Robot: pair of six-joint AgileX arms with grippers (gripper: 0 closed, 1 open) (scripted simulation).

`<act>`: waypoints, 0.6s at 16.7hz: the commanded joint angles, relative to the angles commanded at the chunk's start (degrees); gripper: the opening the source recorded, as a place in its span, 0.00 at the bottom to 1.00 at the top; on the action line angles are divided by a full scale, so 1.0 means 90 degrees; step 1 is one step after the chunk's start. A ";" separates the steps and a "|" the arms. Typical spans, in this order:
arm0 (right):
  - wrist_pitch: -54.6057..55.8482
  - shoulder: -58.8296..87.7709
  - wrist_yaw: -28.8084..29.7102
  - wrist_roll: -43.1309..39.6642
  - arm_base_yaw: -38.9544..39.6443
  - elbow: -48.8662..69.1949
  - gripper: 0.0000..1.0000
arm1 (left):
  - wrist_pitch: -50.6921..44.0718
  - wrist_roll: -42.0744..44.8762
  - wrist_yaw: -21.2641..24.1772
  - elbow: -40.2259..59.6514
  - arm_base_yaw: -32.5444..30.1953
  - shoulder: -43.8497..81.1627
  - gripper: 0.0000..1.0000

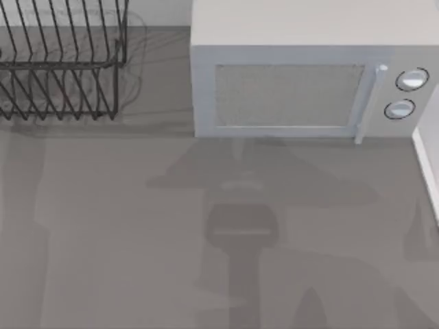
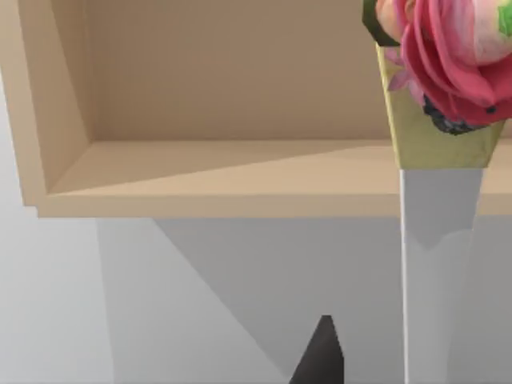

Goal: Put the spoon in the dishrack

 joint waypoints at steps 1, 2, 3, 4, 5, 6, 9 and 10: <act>0.0000 0.0000 0.0000 0.0000 0.0000 0.0000 1.00 | 0.0542 0.0005 -0.0052 -0.0112 -0.0050 0.0392 0.00; 0.0000 0.0000 0.0000 0.0000 0.0000 0.0000 1.00 | 0.1033 0.0008 -0.0102 -0.0223 -0.0099 0.0753 0.00; 0.0000 0.0000 0.0000 0.0000 0.0000 0.0000 1.00 | 0.1458 0.0009 -0.0150 -0.0330 -0.0146 0.1077 0.00; 0.0000 0.0000 0.0000 0.0000 0.0000 0.0000 1.00 | 0.1816 0.0007 -0.0195 -0.0429 -0.0189 0.1356 0.00; 0.0000 0.0000 0.0000 0.0000 0.0000 0.0000 1.00 | 0.2112 0.0004 -0.0234 -0.0517 -0.0228 0.1588 0.00; 0.0000 0.0000 0.0000 0.0000 0.0000 0.0000 1.00 | 0.2334 -0.0001 -0.0266 -0.0590 -0.0259 0.1764 0.00; 0.0000 0.0000 0.0000 0.0000 0.0000 0.0000 1.00 | 0.2607 -0.0010 -0.0309 -0.0685 -0.0301 0.1992 0.00; 0.0000 0.0000 0.0000 0.0000 0.0000 0.0000 1.00 | 0.2607 -0.0010 -0.0309 -0.0685 -0.0301 0.1992 0.00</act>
